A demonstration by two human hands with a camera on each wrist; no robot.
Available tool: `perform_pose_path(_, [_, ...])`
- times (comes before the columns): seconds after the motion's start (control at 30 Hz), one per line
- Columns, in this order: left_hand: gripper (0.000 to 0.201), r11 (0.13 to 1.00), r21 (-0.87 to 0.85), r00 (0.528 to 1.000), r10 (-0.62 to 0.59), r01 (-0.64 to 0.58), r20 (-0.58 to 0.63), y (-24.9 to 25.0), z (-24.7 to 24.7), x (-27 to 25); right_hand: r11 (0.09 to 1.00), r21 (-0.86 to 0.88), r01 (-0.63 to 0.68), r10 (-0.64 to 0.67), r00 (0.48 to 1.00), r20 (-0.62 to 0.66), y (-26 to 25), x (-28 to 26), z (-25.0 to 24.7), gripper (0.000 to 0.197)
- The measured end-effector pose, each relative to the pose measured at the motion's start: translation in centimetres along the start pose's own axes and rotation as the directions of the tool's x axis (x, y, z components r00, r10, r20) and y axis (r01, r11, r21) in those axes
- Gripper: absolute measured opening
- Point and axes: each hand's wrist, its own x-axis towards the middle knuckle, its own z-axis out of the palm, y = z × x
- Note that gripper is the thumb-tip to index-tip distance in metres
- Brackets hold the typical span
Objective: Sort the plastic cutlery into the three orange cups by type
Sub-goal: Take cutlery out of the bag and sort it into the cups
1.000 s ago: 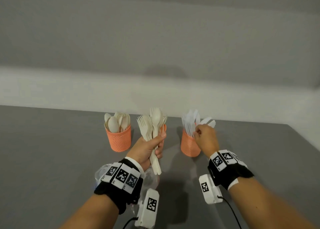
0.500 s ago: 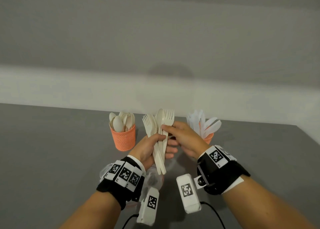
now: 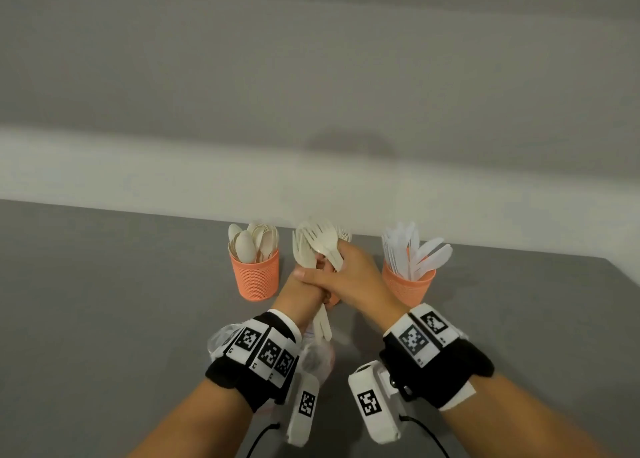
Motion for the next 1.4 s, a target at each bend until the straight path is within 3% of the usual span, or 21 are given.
perform_pose_path(0.07, [0.015, 1.000, 0.004, 1.000, -0.002, 0.002, 0.027, 0.0, 0.1, -0.1, 1.000, -0.007, -0.026, 0.025, 0.999, -0.038, 0.3, 0.3, 0.8, 0.027])
perform_pose_path(0.17, [0.056, 0.991, -0.120, 0.996, -0.054, 0.062, 0.075, -0.4, -0.5, -0.7, 0.998, -0.029, -0.052, 0.051, 0.998, -0.033, 0.8, 0.8, 1.1, 0.019])
perform_pose_path(0.2, [0.060, 0.986, -0.151, 0.994, -0.061, 0.074, 0.087, -0.4, -0.8, -0.8, 0.998, -0.028, -0.056, 0.056, 0.998, -0.014, 1.1, 1.0, 1.1, 0.014])
perform_pose_path(0.27, [0.050, 0.970, -0.222, 0.991, -0.076, 0.099, 0.107, -0.1, -1.2, -0.9, 0.992, 0.062, -0.106, 0.102, 0.993, 0.064, 1.5, 1.1, 1.4, 0.001])
perform_pose_path(0.4, [0.034, 0.955, -0.264, 0.984, -0.099, 0.136, 0.147, 0.1, -2.5, -1.0, 0.937, 0.284, -0.205, 0.163, 0.973, 0.164, 2.2, 1.5, 1.8, 0.026])
perform_pose_path(0.53, [0.032, 0.976, -0.170, 0.985, -0.114, 0.136, 0.130, -0.4, -3.9, -0.9, 0.811, 0.517, -0.274, 0.179, 0.957, 0.227, 2.8, 1.7, 2.0, 0.033])
perform_pose_path(0.63, [0.028, 0.981, -0.158, 0.992, -0.105, 0.115, 0.073, -0.7, -4.6, -0.5, 0.746, 0.599, -0.292, 0.187, 0.954, 0.233, 2.9, 2.0, 2.3, 0.030])
perform_pose_path(0.87, [0.014, 0.983, -0.157, 0.996, -0.090, 0.092, 0.020, -0.8, -5.6, 0.7, 0.753, 0.606, -0.257, 0.250, 0.963, 0.097, 2.6, 3.3, 1.5, 0.008])
perform_pose_path(0.97, [0.018, 0.980, -0.181, 0.996, -0.086, 0.087, 0.011, -1.0, -6.6, 1.3, 0.803, 0.594, -0.044, 0.181, 0.968, -0.173, 2.5, 5.5, -0.9, 0.010])
perform_pose_path(1.03, [0.016, 0.975, -0.208, 0.997, -0.075, 0.072, -0.002, -1.1, -7.1, 1.6, 0.876, 0.474, 0.088, 0.094, 0.934, -0.346, 2.4, 6.8, -2.2, 0.015])
perform_pose_path(1.1, [0.014, 0.970, -0.237, 0.997, -0.069, 0.062, -0.023, -1.1, -7.5, 2.1, 0.919, 0.373, 0.132, 0.044, 0.903, -0.428, 2.6, 7.8, -2.4, 0.017])
perform_pose_path(1.27, [0.012, 0.959, -0.277, 0.997, -0.069, 0.059, -0.026, -1.4, -8.1, 3.1, 0.971, 0.240, 0.003, 0.083, 0.934, -0.348, 5.1, 8.8, 0.1, 0.021])
perform_pose_path(1.33, [0.012, 0.946, -0.316, 0.997, -0.073, 0.068, -0.004, -1.6, -8.5, 3.3, 0.955, 0.296, 0.025, 0.065, 0.955, -0.290, 5.4, 8.9, 0.6, 0.018])
perform_pose_path(1.4, [0.014, 0.935, -0.347, 0.997, -0.077, 0.075, 0.008, -1.9, -9.0, 3.5, 0.955, 0.271, 0.118, -0.028, 0.948, -0.317, 5.1, 9.3, 0.5, 0.033])
